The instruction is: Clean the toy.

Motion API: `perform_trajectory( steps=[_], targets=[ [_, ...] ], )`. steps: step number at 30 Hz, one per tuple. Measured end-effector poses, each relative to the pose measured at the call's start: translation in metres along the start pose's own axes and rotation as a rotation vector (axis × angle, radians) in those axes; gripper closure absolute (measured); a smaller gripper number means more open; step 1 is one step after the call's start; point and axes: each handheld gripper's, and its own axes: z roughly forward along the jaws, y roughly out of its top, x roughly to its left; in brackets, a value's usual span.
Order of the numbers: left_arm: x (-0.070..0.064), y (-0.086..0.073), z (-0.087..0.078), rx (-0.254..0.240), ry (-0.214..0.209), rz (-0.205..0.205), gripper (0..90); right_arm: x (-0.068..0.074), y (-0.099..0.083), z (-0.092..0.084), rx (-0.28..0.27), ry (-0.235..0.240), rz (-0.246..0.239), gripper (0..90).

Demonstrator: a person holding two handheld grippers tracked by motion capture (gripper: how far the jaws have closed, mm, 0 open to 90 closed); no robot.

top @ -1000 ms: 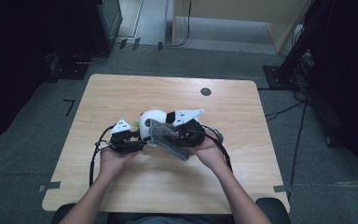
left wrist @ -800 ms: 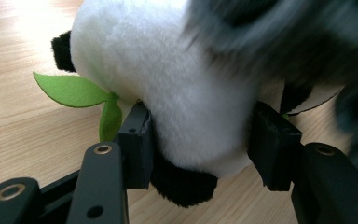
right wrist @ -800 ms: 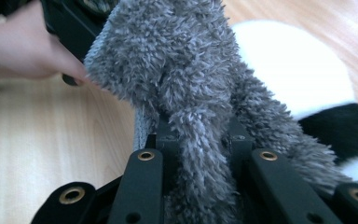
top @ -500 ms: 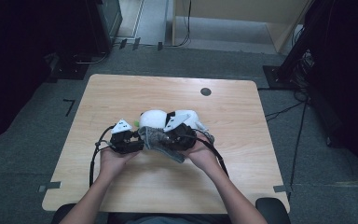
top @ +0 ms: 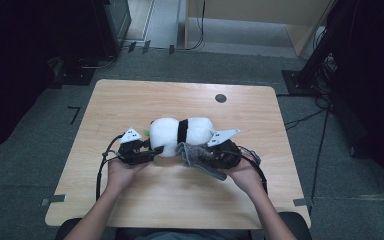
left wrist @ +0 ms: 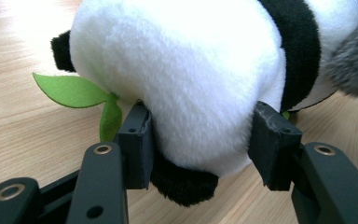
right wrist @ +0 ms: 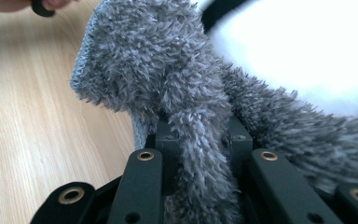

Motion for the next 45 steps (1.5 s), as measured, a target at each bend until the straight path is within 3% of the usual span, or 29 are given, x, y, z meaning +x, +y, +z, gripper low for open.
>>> perform_trajectory(
  steps=[3, 8, 16, 22, 29, 36, 45],
  targets=[
    [0.0, 0.0, 0.0, 0.0, 0.0, 0.0, 46.7, -0.005, -0.008, -0.008, -0.004, -0.018, 0.022, 74.2],
    [0.0, 0.0, 0.0, 0.001, 0.001, -0.002, 46.7, -0.005, -0.01, -0.012, -0.018, -0.004, 0.024, 74.5],
    [0.001, -0.001, 0.0, 0.003, -0.002, -0.002, 46.6, 0.017, 0.019, -0.012, -0.1, 0.024, -0.048, 74.8],
    [0.001, 0.0, 0.0, 0.006, -0.003, -0.005, 46.6, 0.025, 0.052, 0.009, -0.117, 0.065, -0.088, 74.5],
    [0.0, 0.0, 0.0, 0.004, -0.001, -0.002, 46.6, 0.022, 0.073, 0.042, -0.092, 0.081, -0.078, 74.4],
    [0.0, 0.0, 0.0, 0.005, 0.0, 0.001, 46.6, 0.018, 0.069, 0.061, -0.046, 0.087, -0.065, 74.3],
    [0.0, 0.0, 0.001, 0.006, 0.0, 0.006, 46.5, 0.016, 0.053, 0.057, -0.017, 0.103, -0.06, 74.3]
  ],
)
